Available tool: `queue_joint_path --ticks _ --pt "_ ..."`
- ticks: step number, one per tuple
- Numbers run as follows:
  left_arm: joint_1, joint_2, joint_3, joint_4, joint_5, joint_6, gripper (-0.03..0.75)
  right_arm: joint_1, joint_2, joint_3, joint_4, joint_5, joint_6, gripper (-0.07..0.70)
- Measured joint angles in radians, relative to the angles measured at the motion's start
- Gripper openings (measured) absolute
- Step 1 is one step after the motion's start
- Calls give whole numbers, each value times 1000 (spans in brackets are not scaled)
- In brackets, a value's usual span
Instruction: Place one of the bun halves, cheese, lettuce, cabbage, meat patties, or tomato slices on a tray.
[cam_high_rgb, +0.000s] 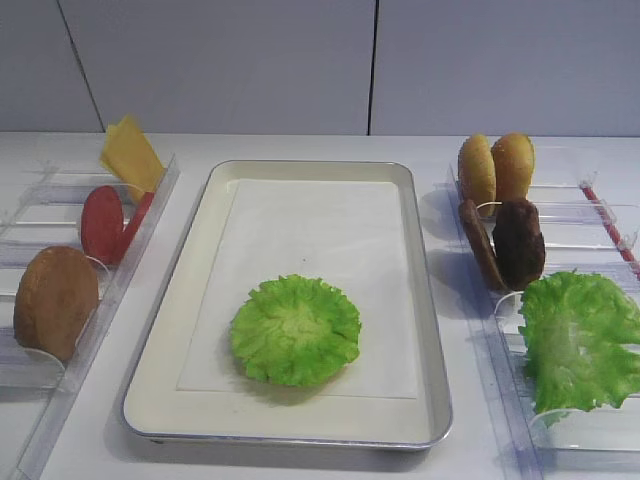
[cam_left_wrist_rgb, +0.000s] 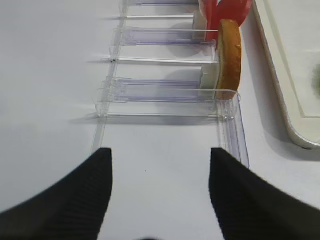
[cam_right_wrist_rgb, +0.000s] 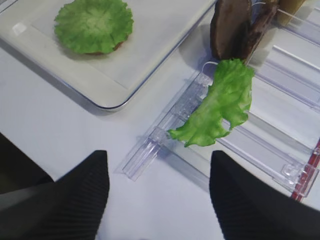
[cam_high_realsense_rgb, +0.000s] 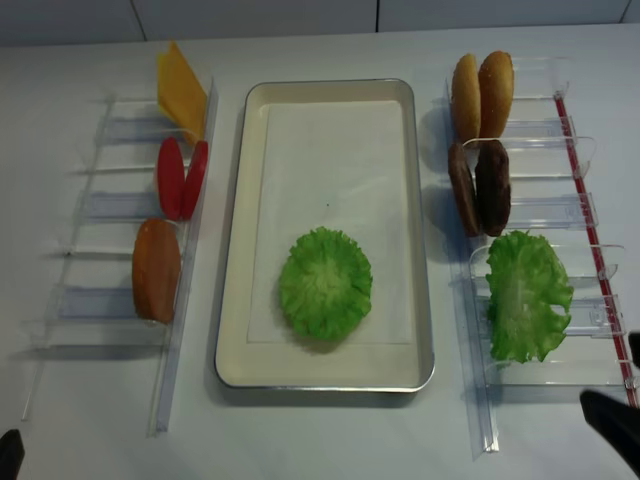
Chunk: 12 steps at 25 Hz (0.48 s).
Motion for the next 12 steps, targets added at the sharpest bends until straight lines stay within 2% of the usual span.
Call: queue_joint_path --ticks 7,12 --pt "0 0 0 0 0 0 415 0 -165 85 51 54 -55 481" --pt "0 0 0 0 0 0 414 0 -285 89 55 59 -86 481"
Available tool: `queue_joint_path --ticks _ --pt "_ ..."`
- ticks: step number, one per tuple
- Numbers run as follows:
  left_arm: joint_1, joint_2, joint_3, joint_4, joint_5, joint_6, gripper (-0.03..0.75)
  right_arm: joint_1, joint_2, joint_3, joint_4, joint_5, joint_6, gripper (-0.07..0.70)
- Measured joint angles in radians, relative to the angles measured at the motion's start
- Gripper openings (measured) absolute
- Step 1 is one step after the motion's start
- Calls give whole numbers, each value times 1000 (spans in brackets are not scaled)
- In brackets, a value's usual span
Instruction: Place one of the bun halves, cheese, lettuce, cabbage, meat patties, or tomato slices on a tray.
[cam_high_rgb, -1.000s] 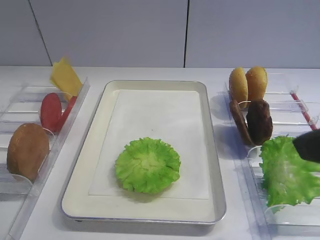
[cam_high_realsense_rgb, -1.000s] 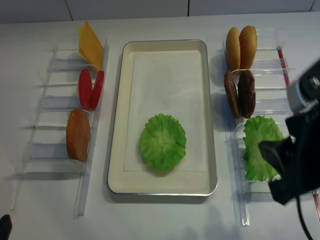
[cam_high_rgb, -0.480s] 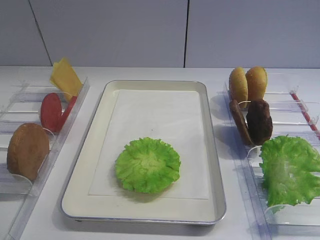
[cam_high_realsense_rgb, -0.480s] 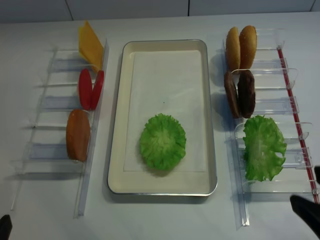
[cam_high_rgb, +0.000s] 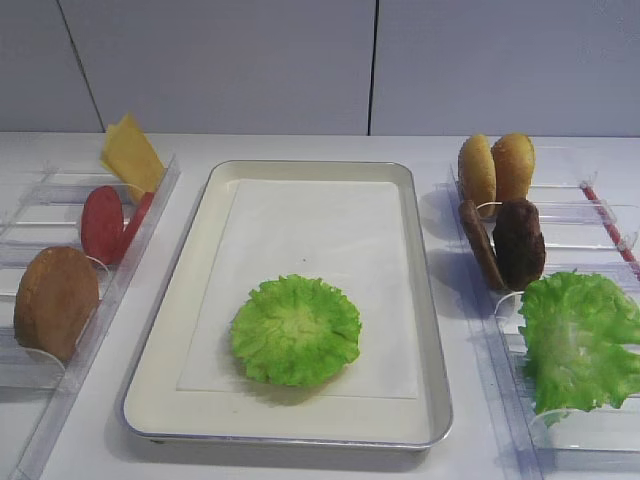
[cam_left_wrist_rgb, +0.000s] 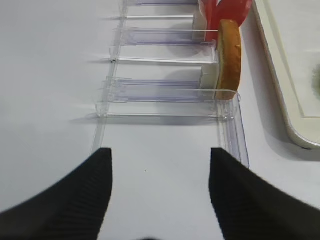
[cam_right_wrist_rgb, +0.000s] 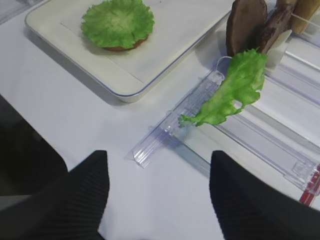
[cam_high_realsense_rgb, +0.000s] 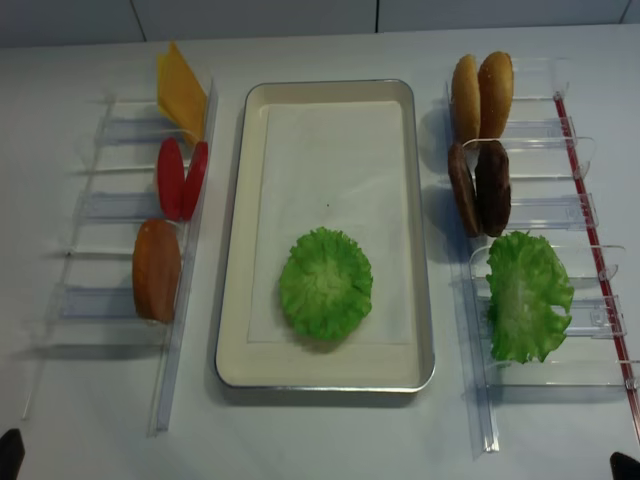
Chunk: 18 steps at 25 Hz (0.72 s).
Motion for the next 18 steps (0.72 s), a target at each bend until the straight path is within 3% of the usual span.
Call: queue_joint_path --ticks 18 --pt "0 0 2 -2 0 0 414 0 -83 2 23 7 -17 478"
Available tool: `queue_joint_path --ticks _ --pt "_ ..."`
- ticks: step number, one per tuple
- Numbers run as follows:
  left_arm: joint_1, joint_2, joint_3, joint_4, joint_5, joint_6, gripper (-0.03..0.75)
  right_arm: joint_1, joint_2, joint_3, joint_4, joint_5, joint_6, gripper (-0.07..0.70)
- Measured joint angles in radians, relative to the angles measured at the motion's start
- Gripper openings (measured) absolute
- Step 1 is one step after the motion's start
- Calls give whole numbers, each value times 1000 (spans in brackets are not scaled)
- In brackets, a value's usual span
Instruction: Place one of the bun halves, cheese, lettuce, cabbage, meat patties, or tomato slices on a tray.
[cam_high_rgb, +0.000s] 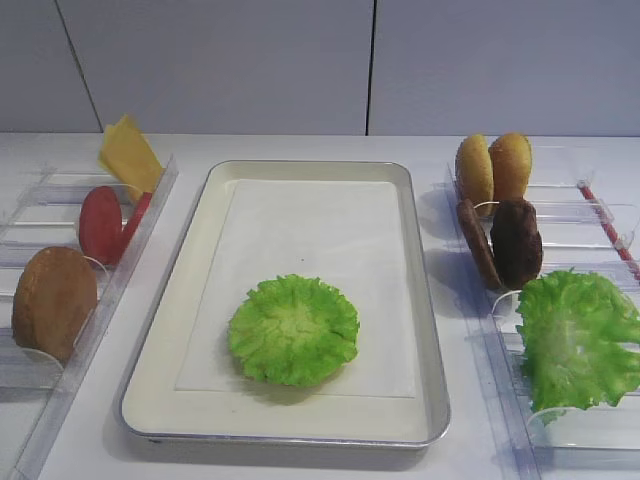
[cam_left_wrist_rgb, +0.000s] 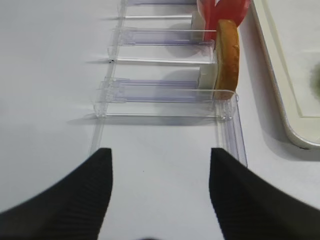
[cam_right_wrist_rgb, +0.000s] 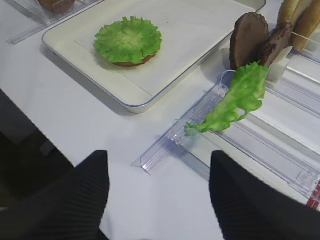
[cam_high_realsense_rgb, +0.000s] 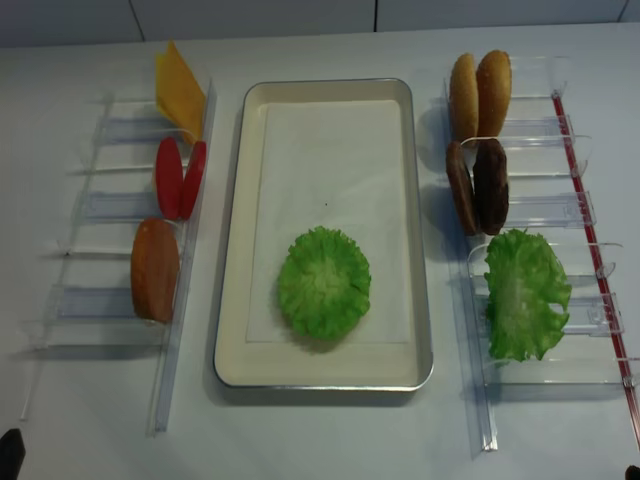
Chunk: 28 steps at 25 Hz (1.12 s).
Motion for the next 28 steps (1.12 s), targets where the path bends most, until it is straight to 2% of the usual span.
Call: queue_joint_path --ticks 3,5,16,19,23,28 --pt "0 0 0 -1 0 0 414 -22 0 0 0 0 -2 476" --pt "0 0 0 -1 0 0 414 -70 0 0 0 0 -4 476" --pt "0 0 0 -1 0 0 414 -487 0 0 0 0 -4 386" --pt "0 0 0 -1 0 0 414 -575 0 0 0 0 -4 356" --pt "0 0 0 -1 0 0 414 -646 0 0 0 0 -4 318" --pt "0 0 0 -1 0 0 414 -694 0 0 0 0 -4 265"
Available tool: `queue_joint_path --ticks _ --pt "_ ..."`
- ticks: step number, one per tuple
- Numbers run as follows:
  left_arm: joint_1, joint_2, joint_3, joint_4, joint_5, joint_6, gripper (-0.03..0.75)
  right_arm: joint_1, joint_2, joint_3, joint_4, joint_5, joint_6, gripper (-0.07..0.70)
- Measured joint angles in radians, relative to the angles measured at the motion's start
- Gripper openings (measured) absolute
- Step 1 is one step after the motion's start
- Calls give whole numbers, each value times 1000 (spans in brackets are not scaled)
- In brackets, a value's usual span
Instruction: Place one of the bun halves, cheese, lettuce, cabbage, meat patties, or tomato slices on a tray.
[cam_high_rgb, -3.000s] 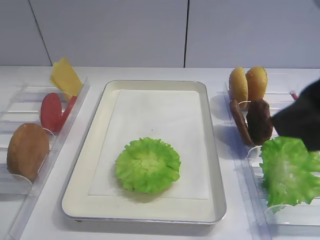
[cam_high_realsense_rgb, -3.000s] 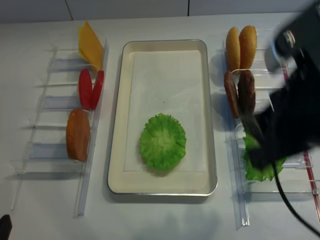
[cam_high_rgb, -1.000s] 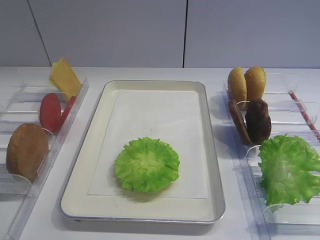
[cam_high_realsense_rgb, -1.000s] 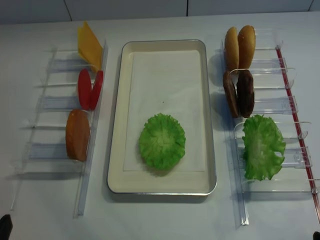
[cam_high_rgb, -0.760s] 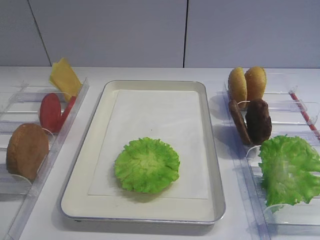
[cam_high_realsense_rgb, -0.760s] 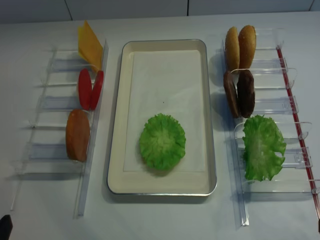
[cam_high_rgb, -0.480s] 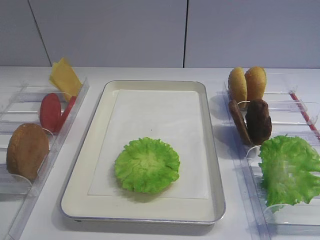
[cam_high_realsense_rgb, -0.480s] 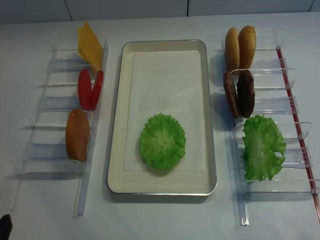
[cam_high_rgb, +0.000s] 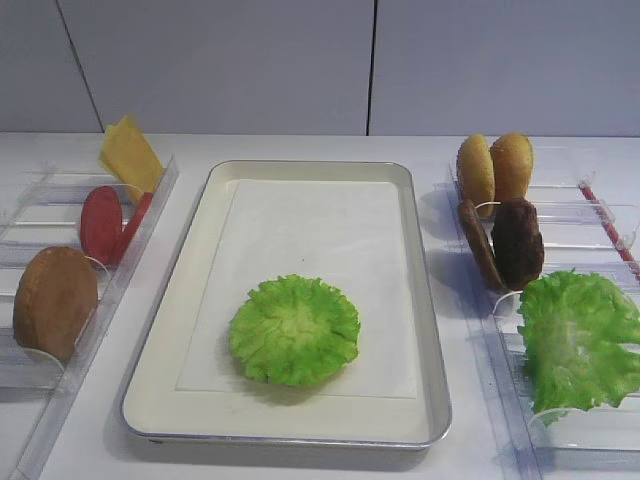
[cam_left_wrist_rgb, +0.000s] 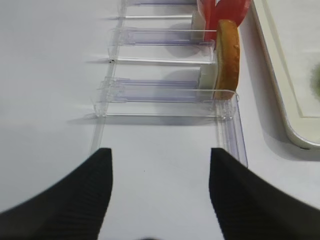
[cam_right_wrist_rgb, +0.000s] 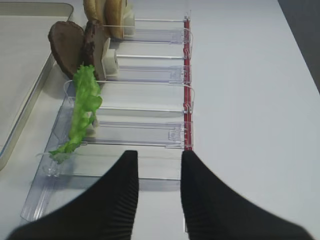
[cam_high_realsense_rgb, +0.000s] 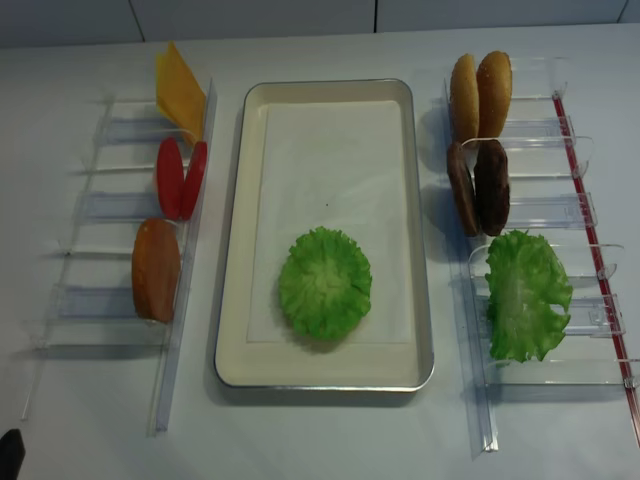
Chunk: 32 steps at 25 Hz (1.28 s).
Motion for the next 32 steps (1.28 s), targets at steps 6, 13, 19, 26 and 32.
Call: queue_joint_path --ticks 6,13,19,26,32 --pt "0 0 0 0 0 0 414 -10 0 0 0 0 -4 209" --pt "0 0 0 0 0 0 414 -10 0 0 0 0 -4 166" --pt "0 0 0 0 0 0 414 -10 0 0 0 0 -4 140" --pt "0 0 0 0 0 0 414 -61 0 0 0 0 -4 132" --pt "0 0 0 0 0 0 415 -61 0 0 0 0 -4 132"
